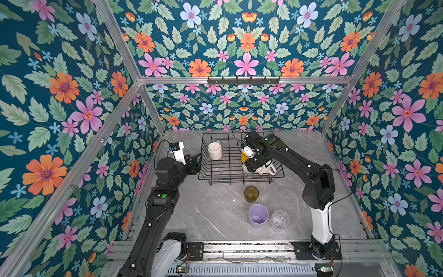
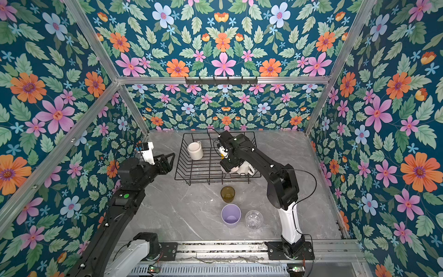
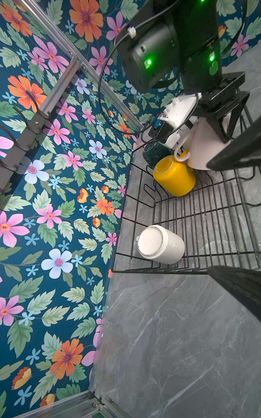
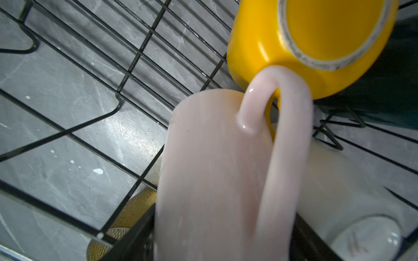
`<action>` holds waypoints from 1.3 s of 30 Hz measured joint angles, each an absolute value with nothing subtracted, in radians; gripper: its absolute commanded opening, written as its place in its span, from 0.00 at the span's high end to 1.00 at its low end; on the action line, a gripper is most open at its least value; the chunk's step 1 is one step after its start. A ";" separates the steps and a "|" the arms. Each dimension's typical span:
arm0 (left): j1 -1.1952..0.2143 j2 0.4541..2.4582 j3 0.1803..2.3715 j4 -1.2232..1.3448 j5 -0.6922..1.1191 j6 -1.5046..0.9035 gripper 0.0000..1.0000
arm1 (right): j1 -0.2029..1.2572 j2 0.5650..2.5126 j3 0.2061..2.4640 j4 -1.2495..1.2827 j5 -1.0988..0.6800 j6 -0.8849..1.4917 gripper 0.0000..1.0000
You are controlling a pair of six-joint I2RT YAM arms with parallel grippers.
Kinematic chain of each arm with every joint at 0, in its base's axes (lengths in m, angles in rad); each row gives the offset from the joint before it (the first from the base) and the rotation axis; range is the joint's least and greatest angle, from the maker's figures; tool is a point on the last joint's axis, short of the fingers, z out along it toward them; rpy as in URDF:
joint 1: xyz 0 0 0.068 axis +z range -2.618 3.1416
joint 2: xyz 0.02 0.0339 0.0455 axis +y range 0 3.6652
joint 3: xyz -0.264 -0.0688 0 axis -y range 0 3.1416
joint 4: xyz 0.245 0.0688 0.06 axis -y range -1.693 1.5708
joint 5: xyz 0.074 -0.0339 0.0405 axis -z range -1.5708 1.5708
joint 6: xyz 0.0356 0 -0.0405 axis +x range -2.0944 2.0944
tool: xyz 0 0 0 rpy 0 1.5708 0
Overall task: Load cups into a dish rack
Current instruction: Pick up the cup from the bottom-center of the table.
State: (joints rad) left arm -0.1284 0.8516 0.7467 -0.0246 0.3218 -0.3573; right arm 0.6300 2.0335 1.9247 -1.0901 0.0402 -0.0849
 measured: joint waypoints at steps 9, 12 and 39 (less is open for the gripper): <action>-0.126 0.853 0.747 -0.025 0.325 -0.357 0.32 | 0.631 2.001 1.940 -1.141 0.061 -0.124 0.72; -0.126 0.853 0.747 -0.025 0.326 -0.357 0.32 | 0.632 2.001 1.954 -1.158 0.062 -0.138 0.72; -0.123 0.858 0.745 -0.024 0.337 -0.357 0.32 | 0.645 2.091 2.080 -1.239 0.081 -0.212 0.74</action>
State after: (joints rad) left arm -0.1226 0.8581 0.7448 -0.0242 0.3367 -0.3569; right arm 0.6453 2.0911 2.0804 -1.2388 0.0811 -0.2119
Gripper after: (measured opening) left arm 0.678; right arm 0.750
